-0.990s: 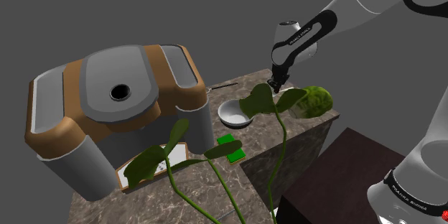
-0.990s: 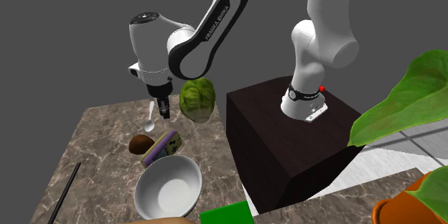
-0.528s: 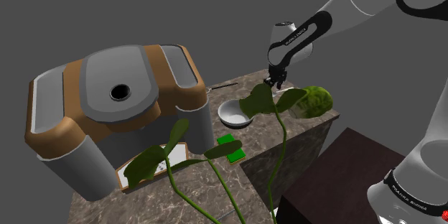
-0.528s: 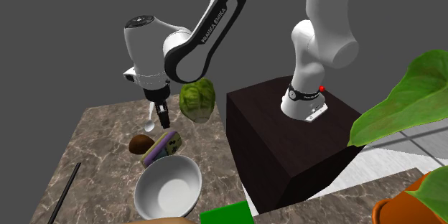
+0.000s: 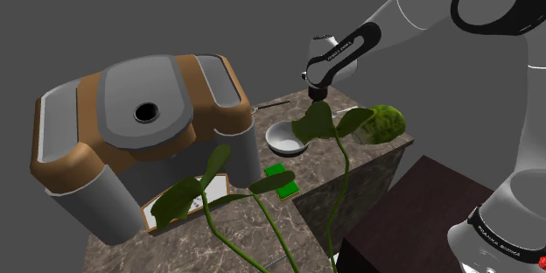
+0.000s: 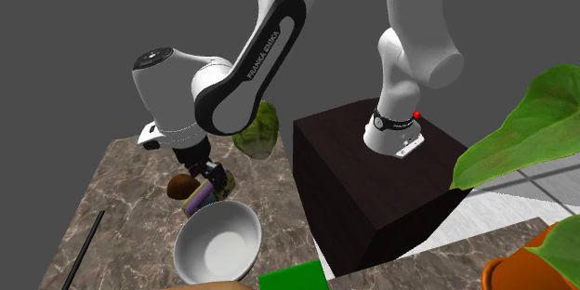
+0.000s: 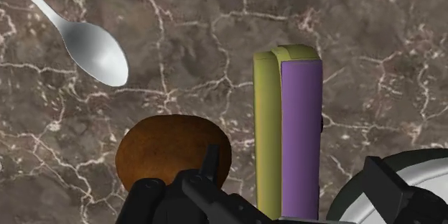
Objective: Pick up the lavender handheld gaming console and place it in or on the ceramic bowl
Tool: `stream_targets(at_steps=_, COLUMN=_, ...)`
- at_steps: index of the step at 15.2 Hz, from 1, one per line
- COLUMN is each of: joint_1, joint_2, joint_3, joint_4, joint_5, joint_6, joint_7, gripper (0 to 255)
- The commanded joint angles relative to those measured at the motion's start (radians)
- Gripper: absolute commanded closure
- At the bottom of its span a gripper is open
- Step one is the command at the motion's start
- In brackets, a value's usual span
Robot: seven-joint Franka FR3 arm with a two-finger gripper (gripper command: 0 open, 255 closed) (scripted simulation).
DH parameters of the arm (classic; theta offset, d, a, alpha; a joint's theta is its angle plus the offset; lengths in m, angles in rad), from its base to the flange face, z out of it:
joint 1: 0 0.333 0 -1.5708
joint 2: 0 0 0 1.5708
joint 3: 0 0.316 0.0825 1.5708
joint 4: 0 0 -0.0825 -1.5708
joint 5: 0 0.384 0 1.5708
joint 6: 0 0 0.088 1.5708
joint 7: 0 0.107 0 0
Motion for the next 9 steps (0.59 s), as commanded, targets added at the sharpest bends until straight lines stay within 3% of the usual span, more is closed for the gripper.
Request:
stream_targets(at_steps=1, joint_1=0.001, joint_2=0.017, joint_3=0.004, joint_4=0.000, joint_5=-0.003, joint_6=0.014, joint_7=-0.016, gripper=0)
stream_targets(at_steps=9, joint_1=0.004, joint_2=0.060, joint_3=0.002, joint_4=-0.005, joint_5=-0.009, joint_6=0.061, joint_7=-0.012, gripper=0)
